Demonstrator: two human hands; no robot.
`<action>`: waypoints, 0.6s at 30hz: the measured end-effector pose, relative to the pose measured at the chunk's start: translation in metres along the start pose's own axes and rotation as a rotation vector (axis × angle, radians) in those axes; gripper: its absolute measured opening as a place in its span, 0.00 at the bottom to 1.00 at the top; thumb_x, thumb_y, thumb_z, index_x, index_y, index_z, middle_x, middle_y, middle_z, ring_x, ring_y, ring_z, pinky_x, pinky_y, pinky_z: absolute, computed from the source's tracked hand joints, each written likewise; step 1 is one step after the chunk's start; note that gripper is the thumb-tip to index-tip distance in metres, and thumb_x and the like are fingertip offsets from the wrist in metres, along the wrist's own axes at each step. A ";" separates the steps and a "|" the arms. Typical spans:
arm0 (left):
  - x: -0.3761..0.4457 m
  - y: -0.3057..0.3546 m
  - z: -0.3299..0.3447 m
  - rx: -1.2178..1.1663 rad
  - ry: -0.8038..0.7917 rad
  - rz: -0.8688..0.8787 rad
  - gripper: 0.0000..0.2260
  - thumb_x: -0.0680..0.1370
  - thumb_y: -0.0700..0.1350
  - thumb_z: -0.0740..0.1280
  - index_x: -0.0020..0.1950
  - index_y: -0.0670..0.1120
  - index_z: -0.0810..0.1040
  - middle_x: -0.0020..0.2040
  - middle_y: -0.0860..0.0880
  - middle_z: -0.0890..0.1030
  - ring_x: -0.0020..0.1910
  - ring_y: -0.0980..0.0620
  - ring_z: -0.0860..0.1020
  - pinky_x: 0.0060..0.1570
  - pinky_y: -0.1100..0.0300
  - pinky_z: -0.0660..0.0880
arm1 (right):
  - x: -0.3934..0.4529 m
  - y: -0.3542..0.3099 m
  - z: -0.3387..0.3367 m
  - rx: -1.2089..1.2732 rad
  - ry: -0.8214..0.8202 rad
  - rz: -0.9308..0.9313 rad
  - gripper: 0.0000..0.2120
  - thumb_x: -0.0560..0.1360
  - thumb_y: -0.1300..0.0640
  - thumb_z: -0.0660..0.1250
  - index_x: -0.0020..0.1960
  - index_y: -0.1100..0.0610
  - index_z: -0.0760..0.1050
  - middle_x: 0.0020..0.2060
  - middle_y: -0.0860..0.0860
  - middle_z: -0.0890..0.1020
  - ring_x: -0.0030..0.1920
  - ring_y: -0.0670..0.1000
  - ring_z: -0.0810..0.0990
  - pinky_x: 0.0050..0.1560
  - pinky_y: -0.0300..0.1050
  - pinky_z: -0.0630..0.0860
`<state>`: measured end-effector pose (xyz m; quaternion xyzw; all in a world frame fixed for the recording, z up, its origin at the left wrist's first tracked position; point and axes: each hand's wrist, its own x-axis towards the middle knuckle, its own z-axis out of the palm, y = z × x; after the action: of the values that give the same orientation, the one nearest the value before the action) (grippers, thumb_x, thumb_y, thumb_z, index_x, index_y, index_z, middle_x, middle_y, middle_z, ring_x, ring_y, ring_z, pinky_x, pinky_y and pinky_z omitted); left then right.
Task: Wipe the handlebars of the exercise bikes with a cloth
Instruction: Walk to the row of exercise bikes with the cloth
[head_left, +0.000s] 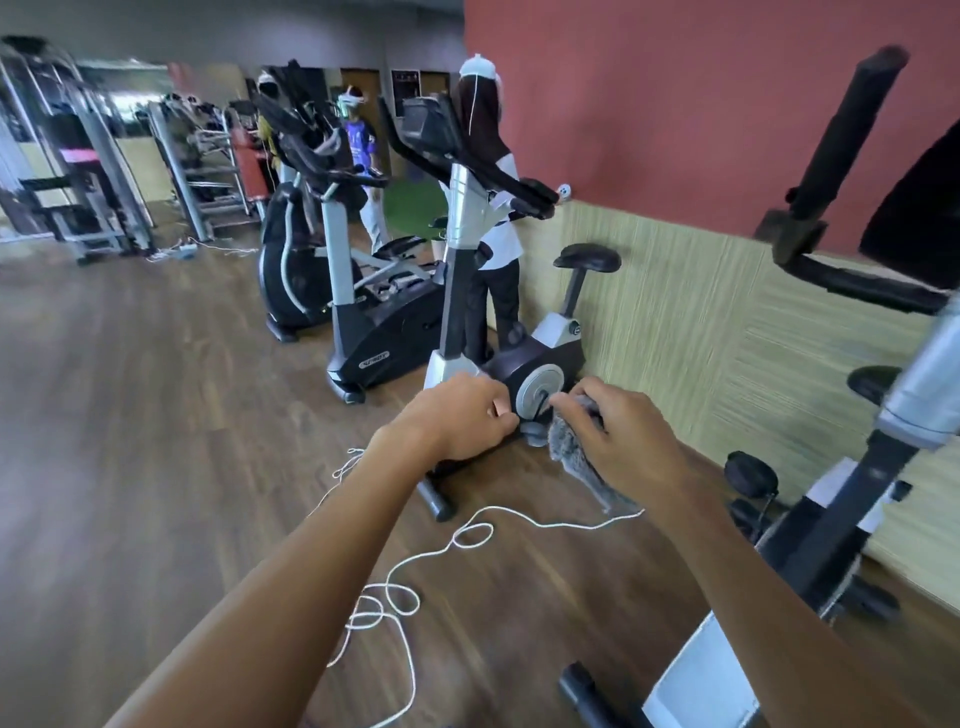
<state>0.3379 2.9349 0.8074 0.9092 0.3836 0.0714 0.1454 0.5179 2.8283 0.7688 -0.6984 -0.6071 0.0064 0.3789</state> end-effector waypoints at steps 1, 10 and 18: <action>0.022 -0.010 -0.003 0.009 -0.005 0.011 0.08 0.80 0.53 0.63 0.50 0.53 0.81 0.55 0.51 0.84 0.55 0.47 0.79 0.55 0.51 0.77 | 0.019 0.007 0.009 -0.003 0.012 0.009 0.17 0.81 0.37 0.59 0.42 0.48 0.73 0.32 0.45 0.78 0.35 0.48 0.77 0.38 0.52 0.76; 0.221 -0.068 -0.036 0.060 -0.089 0.151 0.10 0.80 0.54 0.62 0.48 0.50 0.78 0.54 0.49 0.83 0.52 0.44 0.81 0.55 0.46 0.79 | 0.175 0.068 0.053 0.005 0.142 0.098 0.14 0.82 0.44 0.64 0.41 0.49 0.75 0.30 0.45 0.79 0.33 0.44 0.78 0.33 0.42 0.70; 0.398 -0.064 -0.021 0.005 -0.128 0.295 0.10 0.81 0.55 0.63 0.51 0.52 0.80 0.54 0.49 0.82 0.54 0.47 0.80 0.56 0.46 0.78 | 0.290 0.161 0.063 -0.085 0.198 0.221 0.17 0.81 0.37 0.59 0.42 0.47 0.74 0.33 0.43 0.81 0.36 0.44 0.80 0.39 0.51 0.77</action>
<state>0.5666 3.2673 0.8142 0.9586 0.2363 0.0332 0.1553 0.7002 3.1127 0.7678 -0.7736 -0.4858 -0.0465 0.4042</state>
